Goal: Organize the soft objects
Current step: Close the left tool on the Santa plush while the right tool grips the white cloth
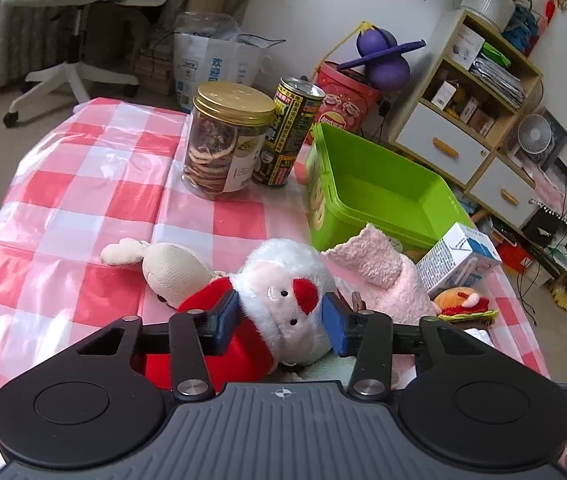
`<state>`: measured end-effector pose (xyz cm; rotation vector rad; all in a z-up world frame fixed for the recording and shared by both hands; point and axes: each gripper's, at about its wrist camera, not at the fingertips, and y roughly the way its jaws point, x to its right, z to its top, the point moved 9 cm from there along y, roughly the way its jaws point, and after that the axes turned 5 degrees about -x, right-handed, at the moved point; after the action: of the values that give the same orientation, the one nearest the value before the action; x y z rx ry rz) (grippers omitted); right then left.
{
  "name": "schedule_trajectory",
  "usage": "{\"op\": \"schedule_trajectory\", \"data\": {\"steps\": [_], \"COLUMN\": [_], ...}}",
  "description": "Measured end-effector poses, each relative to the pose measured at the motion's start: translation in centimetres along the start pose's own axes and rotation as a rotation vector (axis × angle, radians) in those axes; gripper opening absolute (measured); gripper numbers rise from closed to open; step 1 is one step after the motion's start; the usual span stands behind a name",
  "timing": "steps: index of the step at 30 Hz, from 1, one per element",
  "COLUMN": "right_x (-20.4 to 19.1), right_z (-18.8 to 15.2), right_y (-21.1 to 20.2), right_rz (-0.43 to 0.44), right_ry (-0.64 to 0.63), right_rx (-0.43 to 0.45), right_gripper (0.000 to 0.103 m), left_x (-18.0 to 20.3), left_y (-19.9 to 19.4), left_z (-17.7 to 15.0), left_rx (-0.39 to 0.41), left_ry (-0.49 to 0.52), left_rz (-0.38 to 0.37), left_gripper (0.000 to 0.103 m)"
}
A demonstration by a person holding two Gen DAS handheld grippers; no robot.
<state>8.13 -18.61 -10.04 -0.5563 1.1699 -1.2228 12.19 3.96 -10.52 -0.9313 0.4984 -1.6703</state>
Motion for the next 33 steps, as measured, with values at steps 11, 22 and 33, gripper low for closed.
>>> {"op": "schedule_trajectory", "data": {"steps": [11, 22, 33], "right_x": [0.1, 0.9, 0.7], "right_z": [0.5, 1.7, 2.7], "right_y": [-0.7, -2.8, -5.0], "right_rz": [0.051, 0.105, 0.165], "right_ry": [0.039, 0.098, 0.118], "right_rx": [0.005, 0.056, 0.106], "right_gripper": [0.000, 0.000, 0.000], "left_x": [0.0, 0.2, 0.7], "left_y": [-0.6, -2.8, -5.0], "left_z": [0.6, 1.6, 2.3], "left_rx": [0.028, 0.099, 0.157], "left_ry": [-0.015, -0.031, -0.047], "left_rz": [0.019, 0.024, 0.012], "left_gripper": [0.036, 0.035, 0.035]}}
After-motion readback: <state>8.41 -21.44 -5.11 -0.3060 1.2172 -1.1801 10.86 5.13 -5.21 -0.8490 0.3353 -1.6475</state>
